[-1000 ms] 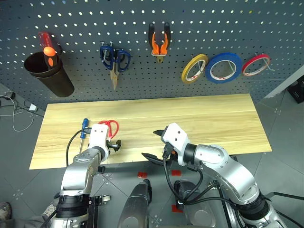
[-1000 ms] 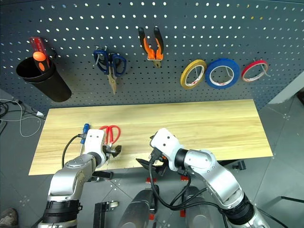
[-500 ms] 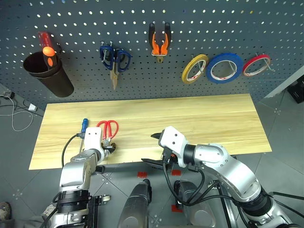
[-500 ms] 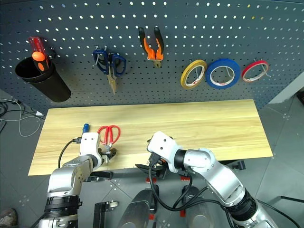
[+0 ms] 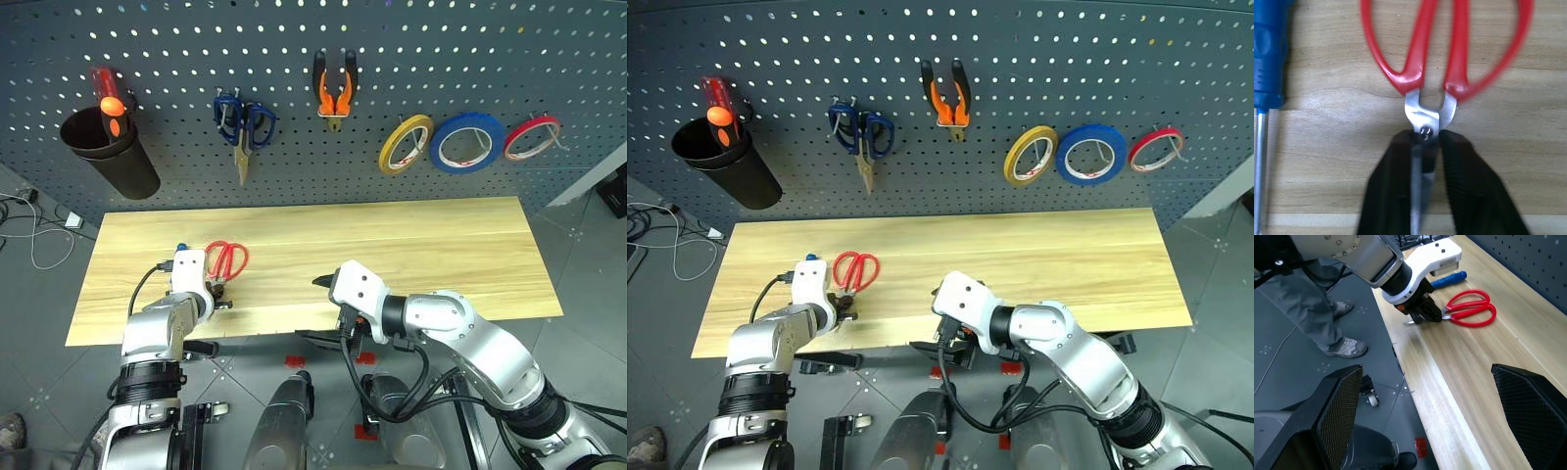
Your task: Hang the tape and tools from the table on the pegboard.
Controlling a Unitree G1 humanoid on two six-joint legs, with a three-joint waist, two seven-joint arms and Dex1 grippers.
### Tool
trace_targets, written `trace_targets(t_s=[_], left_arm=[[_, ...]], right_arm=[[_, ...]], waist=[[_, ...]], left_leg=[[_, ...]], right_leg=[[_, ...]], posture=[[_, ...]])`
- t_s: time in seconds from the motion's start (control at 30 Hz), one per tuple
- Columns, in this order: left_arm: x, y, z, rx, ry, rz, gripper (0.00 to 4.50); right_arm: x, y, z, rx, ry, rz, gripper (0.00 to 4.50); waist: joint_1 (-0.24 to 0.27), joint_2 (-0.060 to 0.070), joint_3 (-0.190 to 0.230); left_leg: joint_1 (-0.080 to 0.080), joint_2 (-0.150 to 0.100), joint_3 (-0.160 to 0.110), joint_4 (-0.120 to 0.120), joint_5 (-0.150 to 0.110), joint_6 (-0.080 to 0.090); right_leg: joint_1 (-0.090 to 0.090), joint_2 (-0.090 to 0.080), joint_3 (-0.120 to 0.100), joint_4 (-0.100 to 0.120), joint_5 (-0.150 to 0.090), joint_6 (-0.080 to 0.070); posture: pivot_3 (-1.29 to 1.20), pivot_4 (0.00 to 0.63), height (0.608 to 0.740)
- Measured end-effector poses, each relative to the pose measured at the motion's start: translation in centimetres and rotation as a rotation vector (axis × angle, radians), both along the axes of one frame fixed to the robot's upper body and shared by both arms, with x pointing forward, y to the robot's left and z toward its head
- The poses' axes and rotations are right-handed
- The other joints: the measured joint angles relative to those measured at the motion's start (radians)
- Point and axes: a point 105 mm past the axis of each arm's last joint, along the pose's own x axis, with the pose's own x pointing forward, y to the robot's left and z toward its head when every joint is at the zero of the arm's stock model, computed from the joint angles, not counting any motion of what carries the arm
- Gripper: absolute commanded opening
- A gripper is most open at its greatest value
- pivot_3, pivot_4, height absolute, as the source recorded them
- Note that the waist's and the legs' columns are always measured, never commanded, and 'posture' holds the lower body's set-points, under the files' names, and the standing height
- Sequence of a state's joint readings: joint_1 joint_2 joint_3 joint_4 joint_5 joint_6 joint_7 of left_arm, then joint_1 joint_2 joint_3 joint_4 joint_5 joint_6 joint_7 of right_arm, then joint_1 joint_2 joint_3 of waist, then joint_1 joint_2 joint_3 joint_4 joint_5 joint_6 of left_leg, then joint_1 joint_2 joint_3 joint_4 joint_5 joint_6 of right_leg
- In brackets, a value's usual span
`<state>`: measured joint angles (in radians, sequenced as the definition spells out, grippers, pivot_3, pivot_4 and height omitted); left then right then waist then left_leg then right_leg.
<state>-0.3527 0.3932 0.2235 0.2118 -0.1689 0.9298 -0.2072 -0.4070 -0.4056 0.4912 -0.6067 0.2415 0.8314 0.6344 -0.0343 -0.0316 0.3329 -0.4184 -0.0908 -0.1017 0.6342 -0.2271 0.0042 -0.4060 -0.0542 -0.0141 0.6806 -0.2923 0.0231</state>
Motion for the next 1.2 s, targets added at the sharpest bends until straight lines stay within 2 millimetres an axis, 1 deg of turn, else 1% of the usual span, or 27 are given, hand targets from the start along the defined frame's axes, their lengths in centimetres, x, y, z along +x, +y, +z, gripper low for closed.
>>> trace_targets(t_s=[0.13,0.23,0.3,0.37,0.5,0.57,0.63,0.73,0.8,0.9,1.07,1.2], left_arm=[[-0.3,0.1,-0.1,0.004,0.005,-0.014,0.28],[-0.8,0.2,-0.3,0.03,-0.002,-0.038,0.28],[-1.3,-0.2,-0.3,0.051,-0.034,-0.08,0.28],[-1.7,-0.9,-0.4,0.074,-0.081,-0.144,0.28],[-3.8,-3.6,-0.7,0.126,-0.178,-0.339,0.28],[-4.8,-4.5,-0.1,0.163,-0.248,-0.412,0.28],[-5.4,-5.1,0.9,0.204,-0.321,-0.45,0.28],[-5.8,-5.9,3.2,0.29,-0.46,-0.487,0.28],[-5.7,-6.5,5.1,0.354,-0.562,-0.508,0.28],[-5.1,-7.0,7.8,0.439,-0.694,-0.503,0.28],[-4.7,-7.8,11.5,0.501,-0.864,-0.492,0.28],[-3.8,-7.6,14.0,0.52,-0.951,-0.442,0.28]], right_arm=[[-0.1,0.0,0.0,0.004,0.007,0.006,4.5],[0.0,0.0,0.0,0.001,0.006,0.001,4.5],[0.0,-0.2,-0.1,0.002,0.004,-0.007,4.5],[0.2,-0.2,0.1,0.009,-0.014,-0.023,4.5],[1.0,-1.0,1.1,0.047,-0.089,-0.103,4.5],[1.4,-1.4,1.9,0.078,-0.131,-0.145,4.5],[1.8,-1.8,2.8,0.112,-0.179,-0.184,4.5],[2.1,-2.7,4.2,0.154,-0.228,-0.223,4.5],[2.2,-3.3,5.1,0.191,-0.243,-0.241,4.5],[1.6,-3.8,6.4,0.243,-0.261,-0.232,4.5],[1.3,-3.9,6.5,0.254,-0.255,-0.223,4.5],[1.2,-3.9,6.6,0.259,-0.264,-0.22,4.5]], waist=[[-0.001,0.001,-0.001],[-0.005,0.002,-0.001],[-0.007,0.002,-0.001],[-0.007,0.002,-0.001],[-0.004,0.001,-0.001],[-0.003,0.001,-0.001],[-0.002,0.001,-0.001],[0.0,0.001,-0.001],[0.001,0.001,-0.001],[0.0,0.001,-0.001],[-0.005,0.001,-0.001],[-0.009,0.001,-0.001]], left_leg=[[0.002,0.0,0.001,-0.005,0.001,-0.002],[0.002,0.0,0.001,-0.005,0.002,-0.004],[0.002,0.0,0.002,-0.005,0.002,-0.004],[0.001,0.0,0.001,-0.005,0.002,-0.004],[-0.002,0.0,0.001,-0.006,0.002,-0.004],[-0.003,0.0,0.0,-0.006,0.002,-0.004],[-0.005,0.0,0.0,-0.006,0.002,-0.004],[-0.008,0.0,0.0,-0.005,0.002,-0.003],[-0.008,0.0,0.0,-0.005,0.001,-0.003],[-0.008,0.0,0.0,-0.005,0.0,0.0],[-0.008,0.0,0.0,-0.005,0.0,-0.001],[-0.008,0.0,0.001,-0.005,0.001,-0.002]], right_leg=[[0.0,0.0,0.001,-0.001,0.0,0.0],[0.0,0.0,0.001,-0.002,0.0,0.0],[0.0,0.0,0.002,-0.003,0.0,0.0],[0.0,0.0,0.002,-0.004,0.0,0.0],[-0.001,-0.001,0.001,-0.007,0.0,0.0],[-0.002,-0.001,0.001,-0.008,0.0,0.0],[-0.004,-0.001,0.0,-0.007,0.0,0.0],[-0.006,-0.001,0.0,-0.008,0.0,0.0],[-0.006,-0.001,0.0,-0.008,0.0,0.0],[-0.006,-0.001,-0.001,-0.008,0.0,0.0],[-0.006,0.0,-0.001,-0.008,0.0,0.0],[-0.005,0.0,-0.002,-0.007,0.0,0.0]], posture=[[-0.08,0.372,0.74],[-0.08,0.364,0.74],[-0.08,0.358,0.74],[-0.08,0.356,0.74],[-0.09,0.35,0.74],[-0.1,0.348,0.74],[-0.11,0.348,0.74],[-0.11,0.348,0.74],[-0.11,0.347,0.74],[-0.12,0.348,0.74],[-0.11,0.34,0.74],[-0.1,0.337,0.74]])
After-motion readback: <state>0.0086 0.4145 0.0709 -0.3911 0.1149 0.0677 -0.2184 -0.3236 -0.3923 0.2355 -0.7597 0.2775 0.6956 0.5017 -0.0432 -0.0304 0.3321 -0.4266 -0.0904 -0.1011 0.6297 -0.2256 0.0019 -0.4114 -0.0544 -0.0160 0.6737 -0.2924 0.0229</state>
